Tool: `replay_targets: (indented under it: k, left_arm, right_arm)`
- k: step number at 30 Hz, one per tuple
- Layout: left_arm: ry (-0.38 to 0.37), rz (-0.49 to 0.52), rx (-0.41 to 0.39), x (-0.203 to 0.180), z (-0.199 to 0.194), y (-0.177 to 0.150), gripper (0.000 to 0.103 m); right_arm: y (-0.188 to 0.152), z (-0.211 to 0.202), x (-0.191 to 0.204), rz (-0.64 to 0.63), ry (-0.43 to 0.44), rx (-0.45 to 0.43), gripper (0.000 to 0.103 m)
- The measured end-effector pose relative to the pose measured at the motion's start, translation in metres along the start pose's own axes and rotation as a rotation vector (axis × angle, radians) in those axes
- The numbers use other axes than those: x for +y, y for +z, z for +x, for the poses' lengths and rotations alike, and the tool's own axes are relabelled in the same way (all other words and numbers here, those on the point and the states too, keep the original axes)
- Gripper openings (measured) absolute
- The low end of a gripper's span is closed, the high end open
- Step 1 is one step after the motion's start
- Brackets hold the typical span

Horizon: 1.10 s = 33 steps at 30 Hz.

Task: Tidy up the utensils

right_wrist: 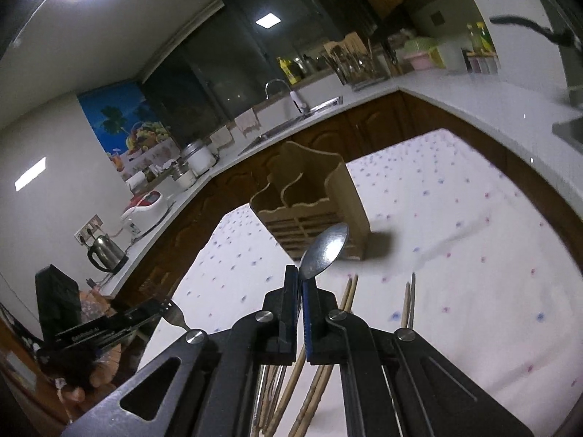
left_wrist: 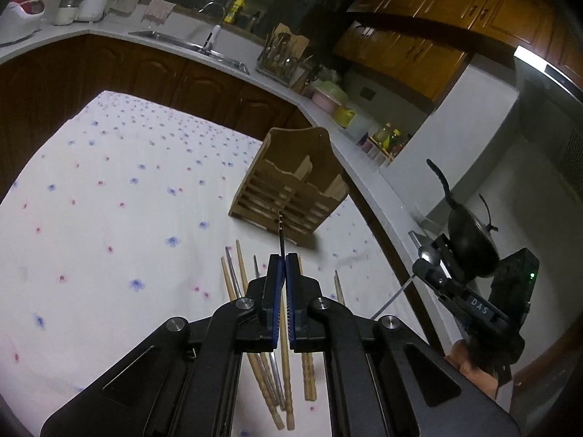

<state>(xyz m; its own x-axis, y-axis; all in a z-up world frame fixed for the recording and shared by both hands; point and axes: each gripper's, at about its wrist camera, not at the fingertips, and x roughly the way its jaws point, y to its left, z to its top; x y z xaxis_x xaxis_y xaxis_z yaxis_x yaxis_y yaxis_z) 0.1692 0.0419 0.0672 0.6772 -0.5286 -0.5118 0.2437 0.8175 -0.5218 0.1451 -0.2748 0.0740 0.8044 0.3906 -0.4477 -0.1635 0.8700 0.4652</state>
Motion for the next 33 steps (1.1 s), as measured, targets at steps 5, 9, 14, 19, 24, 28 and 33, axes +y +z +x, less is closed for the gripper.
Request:
replay_targets:
  k: [5,9,14,19,24,28,33]
  left_arm:
    - [-0.011,0.002,-0.010,-0.003,0.005,0.011,0.002]
    - [-0.034,0.003,-0.021,-0.009,0.010,0.024,0.002]
    - [-0.074,0.017,-0.058,-0.023,0.016,0.056,0.002]
    - [-0.109,0.051,-0.127,-0.040,0.024,0.102,0.002]
    - [-0.174,0.040,-0.167,-0.049,0.049,0.150,0.002]
    - [-0.184,0.003,-0.175,-0.041,0.081,0.171,0.002]
    - [-0.184,-0.052,-0.148,-0.013,0.127,0.172,0.002]
  right_arm:
    - [0.007,0.000,0.000,-0.025,-0.014,-0.020,0.002]
    - [0.014,0.004,0.000,-0.042,-0.031,-0.036,0.002]
    - [0.033,0.010,0.002,-0.084,-0.063,-0.076,0.002]
    - [0.063,0.017,0.015,-0.151,-0.098,-0.157,0.002]
    - [0.102,0.027,0.032,-0.241,-0.121,-0.282,0.002]
    - [0.121,0.051,0.038,-0.285,-0.152,-0.328,0.002]
    - [0.119,0.099,0.027,-0.309,-0.182,-0.275,0.002]
